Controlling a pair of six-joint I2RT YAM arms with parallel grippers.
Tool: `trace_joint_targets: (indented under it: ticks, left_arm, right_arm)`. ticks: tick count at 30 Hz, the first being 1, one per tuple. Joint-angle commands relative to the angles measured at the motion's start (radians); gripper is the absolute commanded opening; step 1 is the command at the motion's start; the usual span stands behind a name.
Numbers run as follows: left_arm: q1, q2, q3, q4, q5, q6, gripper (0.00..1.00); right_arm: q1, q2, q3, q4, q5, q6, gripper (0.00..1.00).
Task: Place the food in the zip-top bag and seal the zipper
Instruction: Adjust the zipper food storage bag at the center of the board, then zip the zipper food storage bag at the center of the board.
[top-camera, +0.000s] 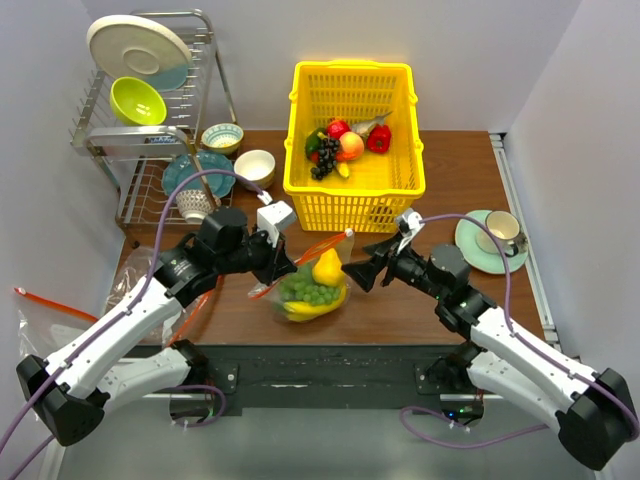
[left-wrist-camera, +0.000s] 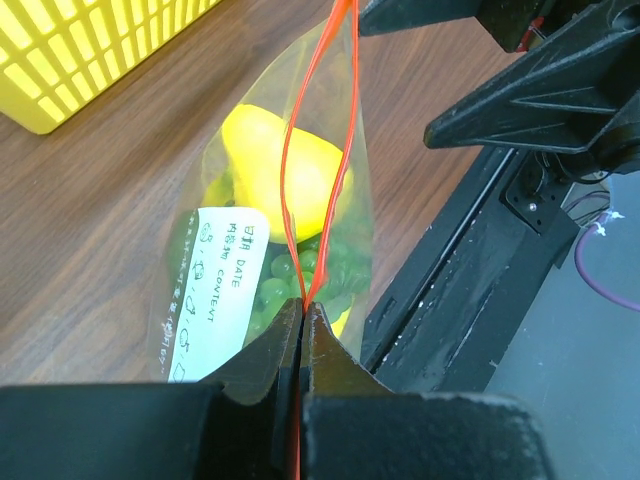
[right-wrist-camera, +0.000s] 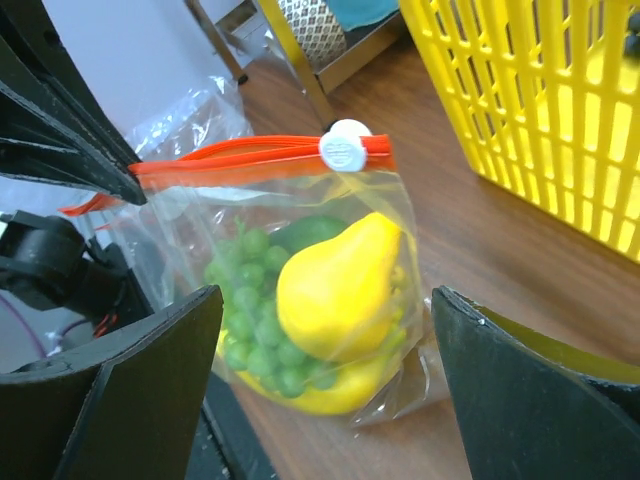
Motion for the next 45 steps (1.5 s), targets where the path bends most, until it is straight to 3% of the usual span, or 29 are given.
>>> trace_joint_targets:
  ticks: [1, 6, 10, 21, 28, 31, 32, 34, 35, 38, 45]
  left_arm:
    - [-0.002, -0.017, -0.006, 0.008, -0.023, -0.004, 0.0]
    - [-0.002, -0.034, -0.007, 0.006, -0.033, 0.005, 0.0]
    - [0.0, -0.059, -0.001, -0.003, -0.061, 0.013, 0.0]
    - [0.0, -0.057, -0.01, 0.009, -0.05, 0.022, 0.0]
    - [-0.002, -0.059, -0.009, 0.006, -0.053, 0.021, 0.0]
    - [-0.002, -0.057, -0.009, 0.002, -0.058, 0.019, 0.0]
    - [0.0, -0.057, -0.009, 0.0, -0.059, 0.019, 0.0]
    - [-0.002, -0.054, -0.01, -0.001, -0.062, 0.018, 0.0]
    - [0.0, -0.054, -0.01, -0.003, -0.062, 0.015, 0.0]
    - [0.0, -0.053, -0.012, -0.003, -0.065, 0.007, 0.0]
    - [0.0, -0.054, -0.004, -0.027, -0.078, 0.001, 0.0]
  right_arm:
    - [-0.007, 0.028, -0.004, 0.23, -0.007, -0.052, 0.87]
    - [-0.03, 0.091, 0.032, 0.225, -0.028, -0.106, 0.86]
    - [-0.091, 0.134, 0.045, 0.25, -0.091, -0.112, 0.8]
    - [-0.16, 0.33, 0.199, 0.253, -0.485, -0.114, 0.74]
    - [-0.162, 0.395, 0.226, 0.273, -0.531, -0.12, 0.67]
    - [-0.162, 0.409, 0.239, 0.268, -0.549, -0.12, 0.55]
    - [-0.162, 0.409, 0.242, 0.267, -0.559, -0.121, 0.43]
    - [-0.163, 0.406, 0.246, 0.256, -0.56, -0.123, 0.32]
    - [-0.162, 0.403, 0.246, 0.253, -0.566, -0.121, 0.2]
    - [-0.163, 0.377, 0.243, 0.241, -0.565, -0.115, 0.0]
    - [-0.162, 0.226, 0.194, 0.126, -0.494, -0.12, 0.0]
